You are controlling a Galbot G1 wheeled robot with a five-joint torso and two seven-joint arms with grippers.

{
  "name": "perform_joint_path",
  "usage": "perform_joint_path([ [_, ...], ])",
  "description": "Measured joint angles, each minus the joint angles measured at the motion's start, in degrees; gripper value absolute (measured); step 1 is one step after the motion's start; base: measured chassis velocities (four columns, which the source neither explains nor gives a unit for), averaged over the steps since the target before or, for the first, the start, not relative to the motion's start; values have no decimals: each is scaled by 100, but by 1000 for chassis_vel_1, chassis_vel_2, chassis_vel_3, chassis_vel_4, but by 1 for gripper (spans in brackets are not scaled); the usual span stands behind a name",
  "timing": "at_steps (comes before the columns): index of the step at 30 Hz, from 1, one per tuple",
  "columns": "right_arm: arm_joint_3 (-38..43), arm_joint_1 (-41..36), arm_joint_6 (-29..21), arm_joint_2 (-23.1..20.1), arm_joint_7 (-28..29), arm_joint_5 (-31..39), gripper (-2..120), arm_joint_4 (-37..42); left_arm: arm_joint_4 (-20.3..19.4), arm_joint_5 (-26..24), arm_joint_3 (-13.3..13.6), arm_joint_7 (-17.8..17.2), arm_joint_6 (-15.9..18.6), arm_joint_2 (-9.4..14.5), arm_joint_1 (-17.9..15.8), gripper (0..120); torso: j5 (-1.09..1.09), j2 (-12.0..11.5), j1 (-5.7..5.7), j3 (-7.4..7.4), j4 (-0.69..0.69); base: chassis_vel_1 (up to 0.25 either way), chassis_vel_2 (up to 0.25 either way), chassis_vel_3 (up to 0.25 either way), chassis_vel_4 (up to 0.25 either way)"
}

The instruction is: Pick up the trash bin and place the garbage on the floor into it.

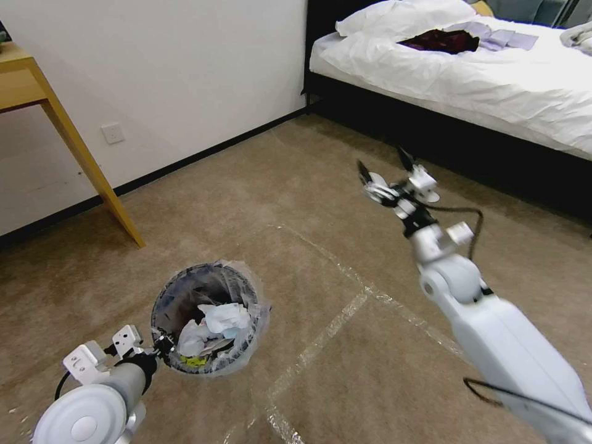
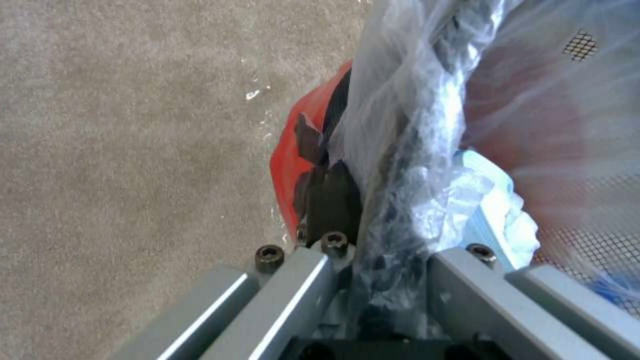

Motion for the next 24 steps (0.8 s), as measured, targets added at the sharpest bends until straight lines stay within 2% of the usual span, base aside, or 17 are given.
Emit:
perform_joint_path([
  [2, 243, -245, -34, 93, 70, -107, 100, 92, -21, -4, -19, -4, 4, 0, 19, 0, 0, 0, 0, 0, -1, 0, 0, 0, 0],
  [4, 788, -870, -49, 349, 164, -455, 100, 351, -57, -28, -82, -40, 14, 9, 58, 0, -1, 0, 0, -1, 1, 0, 0, 0, 0],
  [5, 788, -870, -49, 349, 164, -455, 100, 351, -57, -28, -82, -40, 14, 9, 58, 0, -1, 0, 0, -1, 1, 0, 0, 0, 0],
  [6, 994, -1202, 67, 470, 168, -632, 100, 481, -80, -27, -105, -68, 16, 22, 87, 0, 0, 0, 0, 0, -1, 0, 0, 0, 0],
  [12, 1254, -1796, 332, 594, 185, -1171, 100, 845, -148, -66, -124, -134, 34, 8, 117, 0, -3, 0, 0, 0, 2, 0, 0, 0, 0],
  [14, 1386, -2203, 477, 770, 211, -1452, 100, 1118, -184, -75, -129, -176, 54, -26, 164, 0, -3, 0, 0, -1, 0, 0, 0, 0, 0],
  [17, 1409, -2308, 585, 882, 231, -1583, 100, 1168, -200, -76, -137, -181, 59, -34, 181, 0, -3, 0, 0, -1, 0, 0, 0, 0, 0],
  [19, 1410, -2480, 778, 1108, 200, -1693, 100, 1194, -247, -101, -191, -193, 62, -31, 205, 0, -2, 0, 1, 0, 1, 0, 0, 0, 0],
  [24, 1449, -2557, 856, 1310, -15, -1696, 100, 1118, -273, -120, -245, -199, 63, -23, 236, 0, -2, 0, 0, 0, 1, 0, 0, 0, 0],
])
